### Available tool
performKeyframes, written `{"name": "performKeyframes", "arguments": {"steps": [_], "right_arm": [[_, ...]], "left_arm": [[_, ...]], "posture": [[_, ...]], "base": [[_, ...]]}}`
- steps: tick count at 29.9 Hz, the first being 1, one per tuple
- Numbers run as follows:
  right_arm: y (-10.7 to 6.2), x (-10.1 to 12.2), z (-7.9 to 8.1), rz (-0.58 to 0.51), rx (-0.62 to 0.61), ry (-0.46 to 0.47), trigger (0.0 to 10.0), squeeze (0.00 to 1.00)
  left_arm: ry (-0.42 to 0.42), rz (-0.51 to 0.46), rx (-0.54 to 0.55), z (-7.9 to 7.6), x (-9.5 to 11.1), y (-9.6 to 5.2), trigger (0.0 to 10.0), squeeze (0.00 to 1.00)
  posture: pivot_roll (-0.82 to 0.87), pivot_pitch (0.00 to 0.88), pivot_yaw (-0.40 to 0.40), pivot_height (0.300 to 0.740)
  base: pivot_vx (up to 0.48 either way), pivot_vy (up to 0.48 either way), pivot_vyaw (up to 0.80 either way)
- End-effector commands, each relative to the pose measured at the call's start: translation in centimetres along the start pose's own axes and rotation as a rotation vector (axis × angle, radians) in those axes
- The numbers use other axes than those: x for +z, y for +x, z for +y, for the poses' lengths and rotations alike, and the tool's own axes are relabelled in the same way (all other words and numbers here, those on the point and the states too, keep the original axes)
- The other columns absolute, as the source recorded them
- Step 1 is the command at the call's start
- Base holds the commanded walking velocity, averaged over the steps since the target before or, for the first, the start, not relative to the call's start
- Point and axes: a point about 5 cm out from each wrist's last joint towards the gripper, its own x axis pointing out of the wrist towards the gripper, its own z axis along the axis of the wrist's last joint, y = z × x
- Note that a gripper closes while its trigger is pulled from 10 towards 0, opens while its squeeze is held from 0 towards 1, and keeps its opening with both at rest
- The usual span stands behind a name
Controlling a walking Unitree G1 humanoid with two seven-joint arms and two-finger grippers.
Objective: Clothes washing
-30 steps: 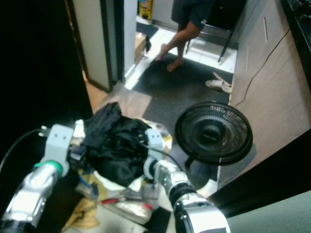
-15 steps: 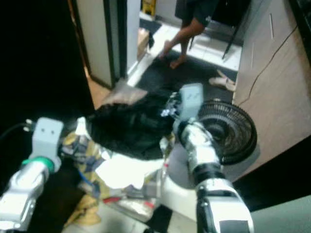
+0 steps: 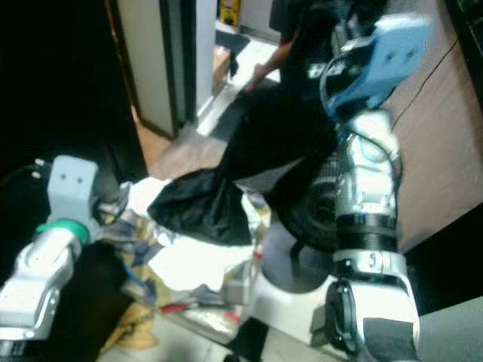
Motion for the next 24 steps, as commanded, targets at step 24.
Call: {"name": "performKeyframes", "arguments": {"steps": [24], "right_arm": [[-5.6, -3.5, 2.4, 0.194, -0.095, 0.076, 10.0, 0.00]], "left_arm": [[-0.124, -0.144, -0.068, -1.6, 5.3, -0.2, 10.0, 0.00]], "posture": [[0.11, 0.018, -0.012, 0.731]], "base": [[0.000, 0.000, -0.49]]}}
